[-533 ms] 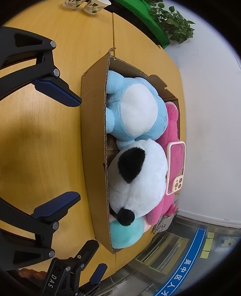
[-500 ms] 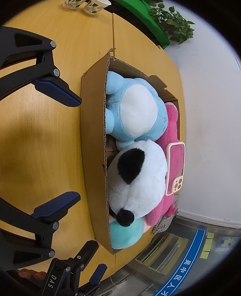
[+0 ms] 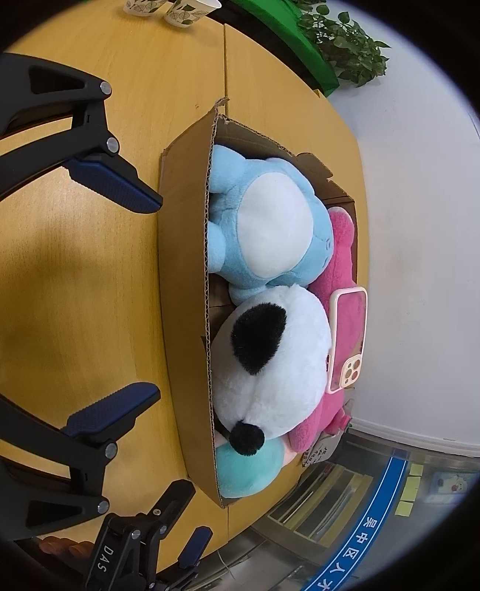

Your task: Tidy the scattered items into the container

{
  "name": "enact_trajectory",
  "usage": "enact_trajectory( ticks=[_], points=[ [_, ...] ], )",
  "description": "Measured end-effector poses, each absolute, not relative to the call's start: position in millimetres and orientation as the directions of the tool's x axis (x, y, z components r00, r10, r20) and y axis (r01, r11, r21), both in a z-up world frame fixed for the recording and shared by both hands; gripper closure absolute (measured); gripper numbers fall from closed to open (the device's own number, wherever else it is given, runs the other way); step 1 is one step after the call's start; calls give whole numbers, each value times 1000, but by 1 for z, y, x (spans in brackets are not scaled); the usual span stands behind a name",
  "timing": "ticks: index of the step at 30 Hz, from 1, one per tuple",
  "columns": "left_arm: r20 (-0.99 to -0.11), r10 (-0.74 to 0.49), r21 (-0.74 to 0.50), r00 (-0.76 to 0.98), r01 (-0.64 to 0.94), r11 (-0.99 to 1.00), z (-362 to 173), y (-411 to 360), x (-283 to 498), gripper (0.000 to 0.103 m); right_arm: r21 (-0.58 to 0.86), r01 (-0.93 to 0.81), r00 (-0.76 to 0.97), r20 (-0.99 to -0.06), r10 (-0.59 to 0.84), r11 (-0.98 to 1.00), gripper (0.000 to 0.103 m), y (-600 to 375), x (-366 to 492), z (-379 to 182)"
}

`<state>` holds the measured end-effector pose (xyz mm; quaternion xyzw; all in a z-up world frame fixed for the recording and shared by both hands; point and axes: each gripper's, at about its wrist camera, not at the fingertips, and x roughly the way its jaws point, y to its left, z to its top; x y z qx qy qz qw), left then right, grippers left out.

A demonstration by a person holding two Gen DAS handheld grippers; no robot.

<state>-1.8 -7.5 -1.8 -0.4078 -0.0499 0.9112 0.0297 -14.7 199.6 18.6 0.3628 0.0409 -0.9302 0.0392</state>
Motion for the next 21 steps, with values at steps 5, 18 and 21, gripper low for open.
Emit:
enact_trajectory(
  ticks=[5,18,21],
  points=[
    [-738,95,-115,-668,-13,-993,-2,-7,-1,10,-54,102,-735,-677,-39,-993,0,200,-14,19],
    [-737,97,-116,-669,-17,-993,0,-5,1,10,-73,102,-744,-668,-27,-992,0,198,-7,23],
    [-734,96,-116,-672,-15,-993,1,-5,0,10,-76,106,-742,-670,-28,-991,0,197,-6,24]
  ],
)
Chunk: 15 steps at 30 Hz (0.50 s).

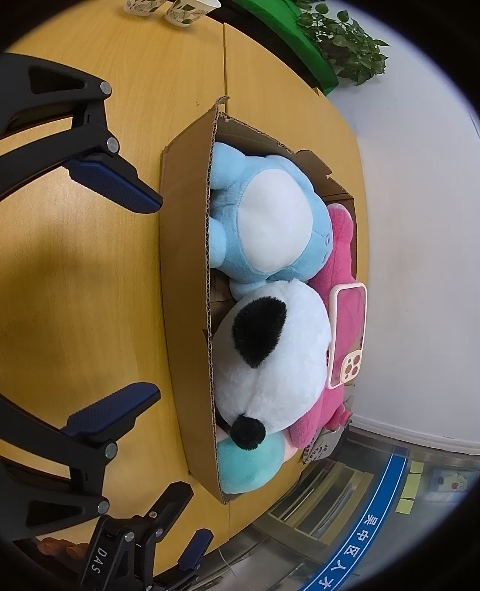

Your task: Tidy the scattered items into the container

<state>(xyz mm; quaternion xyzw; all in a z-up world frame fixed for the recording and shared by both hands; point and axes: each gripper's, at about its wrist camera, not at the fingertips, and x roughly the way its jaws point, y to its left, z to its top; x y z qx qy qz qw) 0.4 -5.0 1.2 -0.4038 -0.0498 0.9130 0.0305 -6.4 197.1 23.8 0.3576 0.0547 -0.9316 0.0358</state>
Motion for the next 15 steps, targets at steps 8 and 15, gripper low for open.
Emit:
enact_trajectory(
  ticks=[8,15],
  points=[
    [-733,99,-113,-673,-23,-993,1,-8,1,10,-94,121,-741,-671,-27,-988,0,191,-3,25],
    [-720,119,-123,-684,-43,-992,4,-11,3,10,-93,131,-739,-673,-35,-987,1,188,-1,25]
  ],
)
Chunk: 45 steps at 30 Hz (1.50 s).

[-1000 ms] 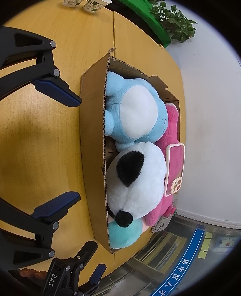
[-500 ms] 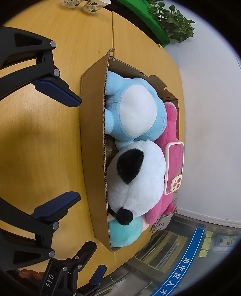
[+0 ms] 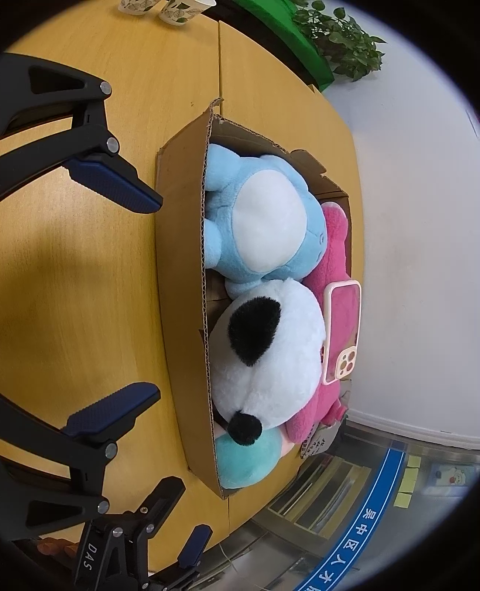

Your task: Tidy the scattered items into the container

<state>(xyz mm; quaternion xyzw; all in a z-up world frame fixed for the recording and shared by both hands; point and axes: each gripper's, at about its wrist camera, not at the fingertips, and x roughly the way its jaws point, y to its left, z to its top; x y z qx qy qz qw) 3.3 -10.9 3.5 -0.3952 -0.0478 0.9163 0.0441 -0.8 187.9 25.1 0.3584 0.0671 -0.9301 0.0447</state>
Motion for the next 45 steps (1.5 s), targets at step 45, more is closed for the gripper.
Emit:
enact_trajectory(
  ticks=[45],
  points=[
    [-811,169,8,-560,-300,-954,-85,-182,-6,0,-10,495,-522,-803,-288,-869,0,435,-30,-85]
  ],
)
